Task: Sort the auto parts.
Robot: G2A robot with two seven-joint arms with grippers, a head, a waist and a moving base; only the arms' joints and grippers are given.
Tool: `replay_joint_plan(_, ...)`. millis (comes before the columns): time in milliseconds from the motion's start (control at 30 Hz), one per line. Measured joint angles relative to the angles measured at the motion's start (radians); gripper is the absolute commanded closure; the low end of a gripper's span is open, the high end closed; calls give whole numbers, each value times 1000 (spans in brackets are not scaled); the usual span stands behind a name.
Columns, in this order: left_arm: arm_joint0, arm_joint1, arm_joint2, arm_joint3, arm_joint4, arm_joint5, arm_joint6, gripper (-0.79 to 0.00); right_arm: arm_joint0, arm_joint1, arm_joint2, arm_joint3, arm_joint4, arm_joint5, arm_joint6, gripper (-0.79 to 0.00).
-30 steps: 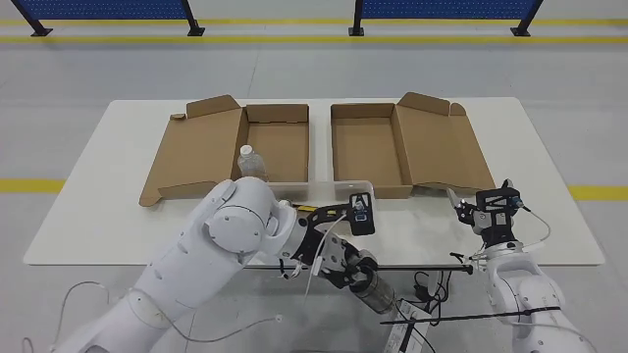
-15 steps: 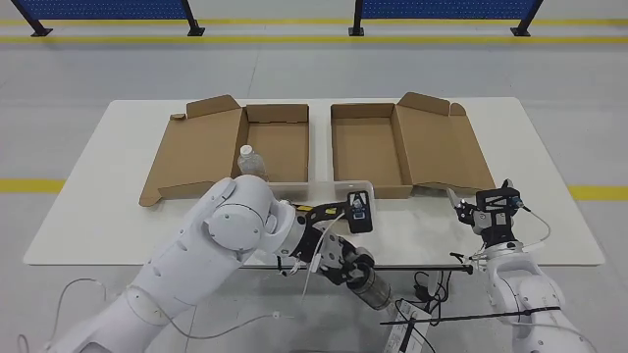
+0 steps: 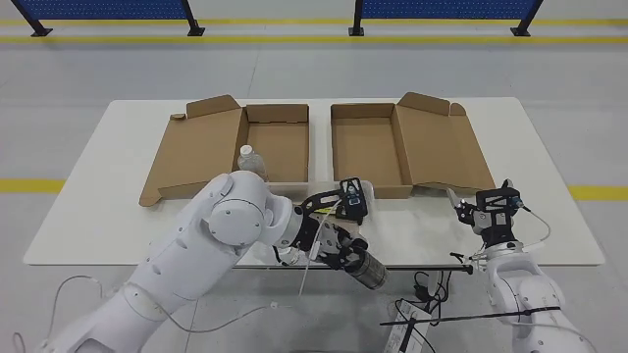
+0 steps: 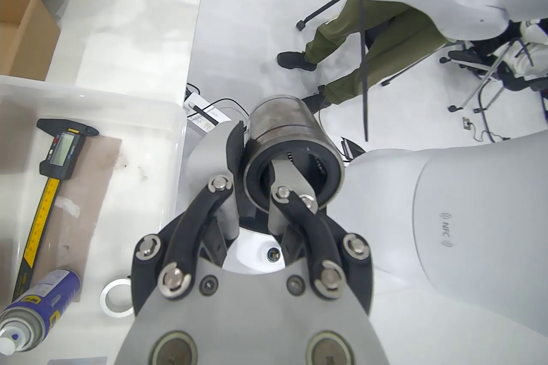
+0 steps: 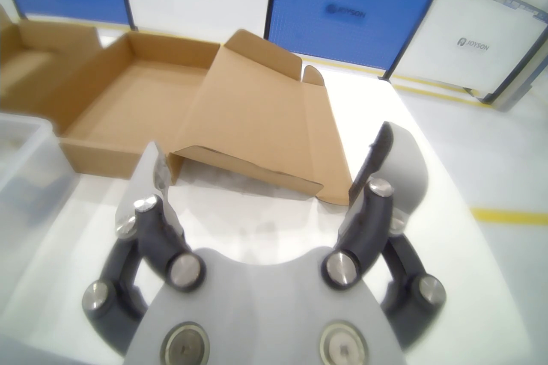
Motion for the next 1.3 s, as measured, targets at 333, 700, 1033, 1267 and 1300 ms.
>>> replay_joint_plan(333,-60,3,-32,31,133,109,62,0,0,0,0,0,0,0,0,-785)
replay_joint_plan(700,-82,4,-38,16,450,344,148,0,0,0,0,0,0,0,0,-785)
replay_joint_plan(1033,-105,-7,4,19,727,471,163,0,0,0,0,0,0,0,0,-785)
replay_joint_plan(1267,-113,-11,-11,47,733,481,157,0,0,0,0,0,0,0,0,-785)
replay_joint_plan(1300,-113,-11,-11,47,733,481,157,0,0,0,0,0,0,0,0,-785)
